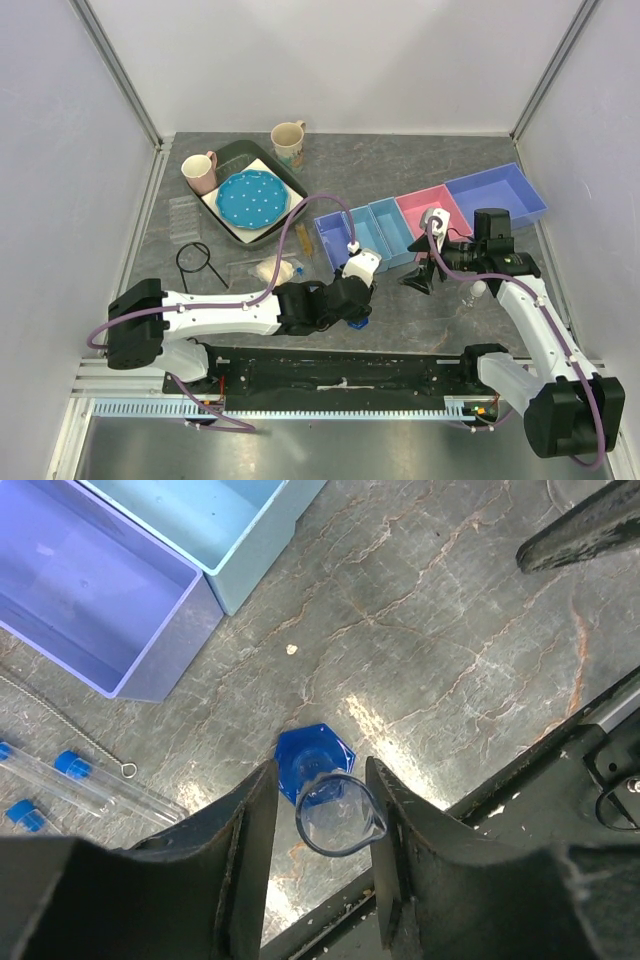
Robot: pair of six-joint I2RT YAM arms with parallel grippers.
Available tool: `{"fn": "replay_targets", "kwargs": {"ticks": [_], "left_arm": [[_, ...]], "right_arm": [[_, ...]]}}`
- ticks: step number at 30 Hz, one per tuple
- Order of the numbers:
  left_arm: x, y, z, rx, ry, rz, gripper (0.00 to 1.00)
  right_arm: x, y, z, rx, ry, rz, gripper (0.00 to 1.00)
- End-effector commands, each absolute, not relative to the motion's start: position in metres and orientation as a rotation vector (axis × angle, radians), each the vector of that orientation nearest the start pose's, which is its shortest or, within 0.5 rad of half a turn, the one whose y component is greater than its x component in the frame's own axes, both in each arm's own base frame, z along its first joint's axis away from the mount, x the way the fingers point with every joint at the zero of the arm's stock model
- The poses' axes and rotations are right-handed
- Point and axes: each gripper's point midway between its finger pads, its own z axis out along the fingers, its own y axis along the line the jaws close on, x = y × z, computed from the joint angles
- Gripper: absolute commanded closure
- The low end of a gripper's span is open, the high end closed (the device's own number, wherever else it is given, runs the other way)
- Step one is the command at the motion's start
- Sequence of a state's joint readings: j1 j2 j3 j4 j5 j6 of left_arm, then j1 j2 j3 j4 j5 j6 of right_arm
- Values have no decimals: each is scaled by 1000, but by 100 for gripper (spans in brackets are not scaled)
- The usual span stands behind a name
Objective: Organize the chemistry lab equipment
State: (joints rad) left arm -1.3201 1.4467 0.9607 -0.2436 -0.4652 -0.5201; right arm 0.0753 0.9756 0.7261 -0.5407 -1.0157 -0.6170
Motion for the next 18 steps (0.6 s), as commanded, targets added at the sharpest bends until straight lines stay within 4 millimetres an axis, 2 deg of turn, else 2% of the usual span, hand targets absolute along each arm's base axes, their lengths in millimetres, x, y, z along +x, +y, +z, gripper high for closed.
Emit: {"fn": "replay_targets", "kwargs": {"ticks": [1, 5, 9, 12, 18], "left_arm": [[164, -369, 137, 534, 2107, -510, 53], [168, -369, 138, 515, 2087, -500, 59], [170, -373, 144, 500, 2068, -521, 72], [170, -374, 146, 501, 2064, -527, 78], [162, -379, 172, 490, 2048, -638, 83]], "right_arm": [[217, 159, 173, -1153, 1686, 878, 2], [215, 161, 172, -1163, 1683, 888, 2], [214, 162, 171, -1169, 1685, 894, 2], [214, 163, 170, -1172, 1685, 895, 2], [210, 165, 171, -1188, 1677, 912, 2]]}}
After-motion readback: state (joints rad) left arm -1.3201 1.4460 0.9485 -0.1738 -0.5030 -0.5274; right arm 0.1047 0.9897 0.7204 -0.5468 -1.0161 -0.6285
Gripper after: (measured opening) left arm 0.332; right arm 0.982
